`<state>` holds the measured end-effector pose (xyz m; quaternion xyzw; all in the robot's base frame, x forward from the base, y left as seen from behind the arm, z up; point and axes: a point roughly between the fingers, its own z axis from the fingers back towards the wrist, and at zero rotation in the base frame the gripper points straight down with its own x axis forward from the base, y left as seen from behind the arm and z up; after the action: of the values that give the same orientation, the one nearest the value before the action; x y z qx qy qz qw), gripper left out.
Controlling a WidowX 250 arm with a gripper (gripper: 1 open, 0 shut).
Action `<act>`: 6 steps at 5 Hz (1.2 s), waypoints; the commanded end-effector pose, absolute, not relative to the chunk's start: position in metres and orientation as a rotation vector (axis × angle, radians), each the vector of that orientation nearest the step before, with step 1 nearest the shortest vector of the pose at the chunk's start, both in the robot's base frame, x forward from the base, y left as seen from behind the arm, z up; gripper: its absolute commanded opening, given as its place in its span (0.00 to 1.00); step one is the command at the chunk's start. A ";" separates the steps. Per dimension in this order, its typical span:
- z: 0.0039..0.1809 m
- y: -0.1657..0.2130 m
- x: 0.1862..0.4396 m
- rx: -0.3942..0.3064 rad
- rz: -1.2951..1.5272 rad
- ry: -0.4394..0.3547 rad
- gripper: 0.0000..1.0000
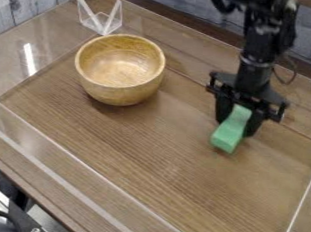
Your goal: Put green object into wooden bowl
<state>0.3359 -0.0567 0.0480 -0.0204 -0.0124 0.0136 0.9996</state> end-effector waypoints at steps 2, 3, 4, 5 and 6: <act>0.131 -0.010 0.330 -0.094 0.027 -0.165 0.00; 0.134 0.029 0.322 -0.108 -0.055 -0.167 0.00; 0.125 0.071 0.312 -0.108 -0.118 -0.164 0.00; 0.120 0.112 0.302 -0.103 -0.124 -0.165 0.00; 0.110 0.132 0.300 -0.095 -0.092 -0.169 0.00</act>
<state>0.2937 0.1282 0.0933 -0.0628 -0.0579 -0.0407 0.9955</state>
